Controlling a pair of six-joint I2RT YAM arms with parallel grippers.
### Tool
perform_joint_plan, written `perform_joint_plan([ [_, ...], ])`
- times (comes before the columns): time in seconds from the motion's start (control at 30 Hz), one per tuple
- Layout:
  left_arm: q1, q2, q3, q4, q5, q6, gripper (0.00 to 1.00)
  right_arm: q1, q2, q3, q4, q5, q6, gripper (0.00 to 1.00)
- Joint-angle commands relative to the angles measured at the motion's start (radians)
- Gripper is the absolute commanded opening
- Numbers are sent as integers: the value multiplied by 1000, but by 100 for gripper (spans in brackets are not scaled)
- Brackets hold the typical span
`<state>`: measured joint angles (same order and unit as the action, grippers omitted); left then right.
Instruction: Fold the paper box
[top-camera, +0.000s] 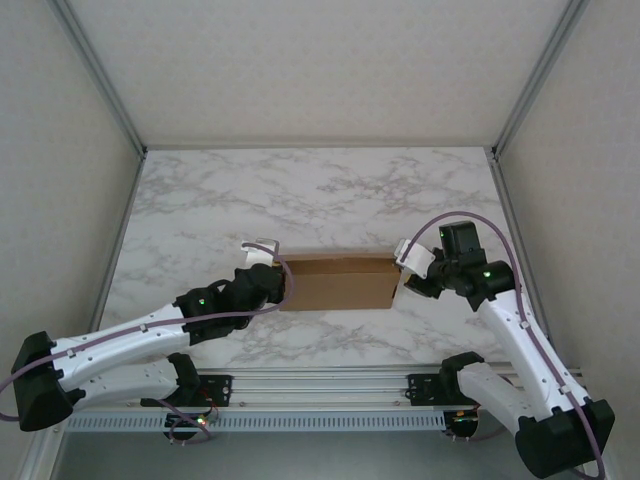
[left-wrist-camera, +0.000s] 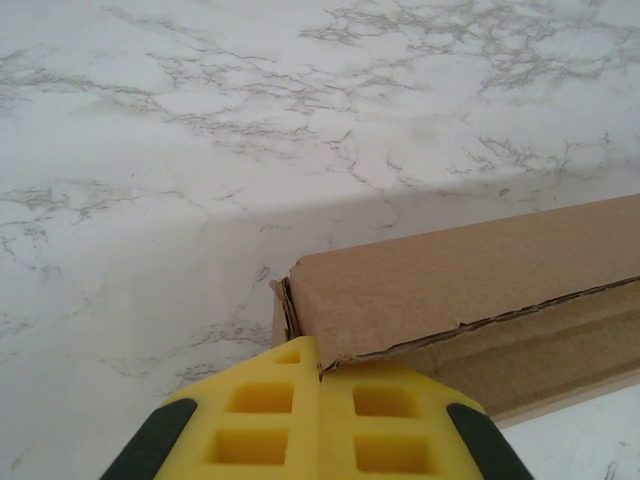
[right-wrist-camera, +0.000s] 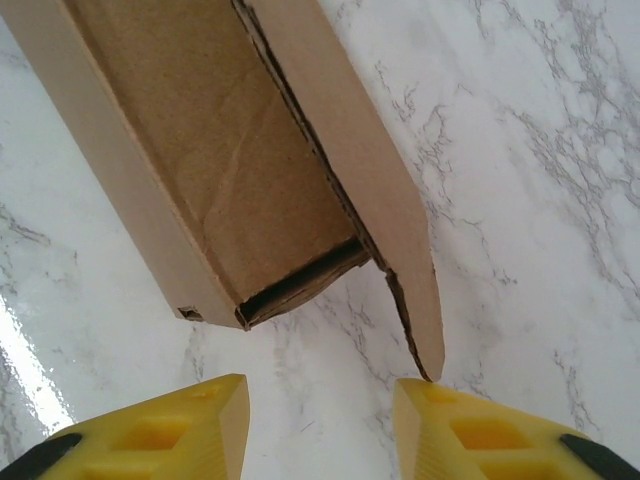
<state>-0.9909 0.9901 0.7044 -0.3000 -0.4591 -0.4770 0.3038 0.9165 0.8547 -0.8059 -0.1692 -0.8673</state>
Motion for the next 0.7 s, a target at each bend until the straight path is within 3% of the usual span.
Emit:
perform_joint_plan([
  [0.0, 8, -17, -5, -8, 7, 15, 0, -13, 5, 39, 13, -8, -27, 42],
  [0.43, 9, -10, -8, -3, 10, 16, 0, -20, 79, 114, -9, -76, -21, 39],
  [0.53, 9, -7, -5, -3, 12, 17, 0, -21, 91, 106, -8, -85, -12, 35],
  [0.67, 11, -8, -5, -2, 13, 18, 0, -20, 100, 104, 3, -89, 3, 23],
])
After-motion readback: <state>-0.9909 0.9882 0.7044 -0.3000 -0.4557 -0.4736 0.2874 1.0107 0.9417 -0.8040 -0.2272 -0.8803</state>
